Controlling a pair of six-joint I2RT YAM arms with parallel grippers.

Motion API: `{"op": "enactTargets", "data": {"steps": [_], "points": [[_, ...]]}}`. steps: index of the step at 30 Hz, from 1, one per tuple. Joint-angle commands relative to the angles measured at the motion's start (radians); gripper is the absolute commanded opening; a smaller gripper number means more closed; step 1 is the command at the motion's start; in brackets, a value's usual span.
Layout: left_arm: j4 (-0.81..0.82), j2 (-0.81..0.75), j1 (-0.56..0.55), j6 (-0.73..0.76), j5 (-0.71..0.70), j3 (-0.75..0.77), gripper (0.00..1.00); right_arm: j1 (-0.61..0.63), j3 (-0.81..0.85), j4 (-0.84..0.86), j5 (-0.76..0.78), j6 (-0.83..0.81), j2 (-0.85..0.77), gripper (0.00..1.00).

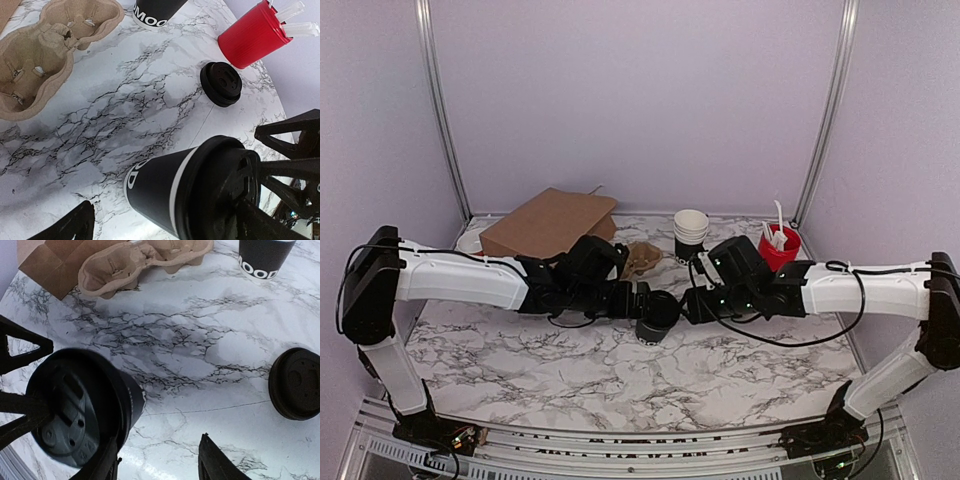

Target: Pack the takeout coffee

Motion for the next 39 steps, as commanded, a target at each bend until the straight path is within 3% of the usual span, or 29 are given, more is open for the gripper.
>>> {"op": "enactTargets", "data": {"steps": [1, 26, 36, 39], "points": [[-0.046, -0.017, -0.001, 0.018, -0.025, 0.005, 0.99, 0.038, 0.079, -0.083, 0.019, -0.016, -0.027, 0.53], [-0.021, -0.077, -0.038, -0.048, -0.036, -0.094, 0.99, 0.020, 0.364, -0.096, 0.045, -0.189, 0.108, 0.53], [-0.030, -0.074, -0.038, -0.045, -0.044, -0.096, 0.99, 0.023, 0.326, -0.026, -0.105, -0.176, 0.226, 0.46], [-0.030, -0.072, -0.038, -0.045, -0.047, -0.100, 0.99, 0.022, 0.293, -0.014, -0.138, -0.159, 0.276, 0.39]]}}
